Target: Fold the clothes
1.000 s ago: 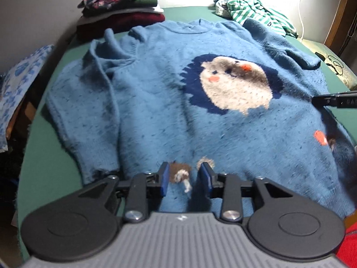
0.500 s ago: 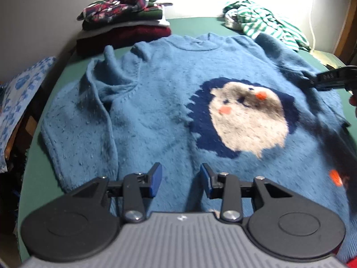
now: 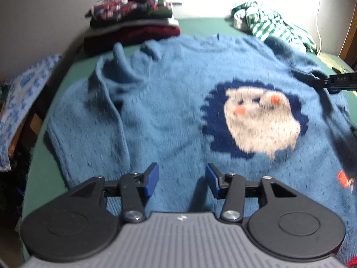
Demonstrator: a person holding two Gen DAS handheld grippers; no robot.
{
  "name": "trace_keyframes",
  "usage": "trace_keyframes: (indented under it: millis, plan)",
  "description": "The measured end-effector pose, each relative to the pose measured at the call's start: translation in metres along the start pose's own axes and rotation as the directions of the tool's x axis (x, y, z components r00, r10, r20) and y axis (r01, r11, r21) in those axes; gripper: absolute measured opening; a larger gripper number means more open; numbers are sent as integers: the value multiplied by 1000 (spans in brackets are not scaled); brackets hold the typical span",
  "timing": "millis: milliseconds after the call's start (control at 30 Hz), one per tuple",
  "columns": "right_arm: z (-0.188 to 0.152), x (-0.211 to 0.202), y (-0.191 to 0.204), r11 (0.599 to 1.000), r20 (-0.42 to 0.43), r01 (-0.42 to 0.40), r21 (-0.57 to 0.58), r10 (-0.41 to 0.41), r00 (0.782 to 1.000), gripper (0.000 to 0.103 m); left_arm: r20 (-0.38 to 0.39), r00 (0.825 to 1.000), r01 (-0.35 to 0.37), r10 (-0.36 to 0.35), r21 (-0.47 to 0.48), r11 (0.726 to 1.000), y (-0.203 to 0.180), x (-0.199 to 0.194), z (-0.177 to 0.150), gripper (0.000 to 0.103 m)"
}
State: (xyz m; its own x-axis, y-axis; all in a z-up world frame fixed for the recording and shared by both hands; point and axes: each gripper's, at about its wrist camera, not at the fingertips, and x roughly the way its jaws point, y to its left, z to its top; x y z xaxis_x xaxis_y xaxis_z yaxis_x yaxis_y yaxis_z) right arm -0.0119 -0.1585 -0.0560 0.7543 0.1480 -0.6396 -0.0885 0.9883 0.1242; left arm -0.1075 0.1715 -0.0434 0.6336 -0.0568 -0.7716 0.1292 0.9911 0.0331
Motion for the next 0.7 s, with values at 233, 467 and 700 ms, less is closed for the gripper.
trace_keyframes:
  millis: [233, 467, 700]
  plan:
    - [-16, -10, 17, 996, -15, -70, -53, 70, 997, 23, -20, 1000, -4, 4, -19, 1000, 1, 18, 7, 54]
    - [-32, -5, 11, 998, -66, -59, -27, 58, 996, 13, -21, 1000, 7, -7, -13, 1000, 0, 21, 5, 62]
    - [-31, -41, -40, 996, -18, 64, 67, -63, 998, 24, -25, 1000, 4, -5, -21, 1000, -4, 21, 8, 69]
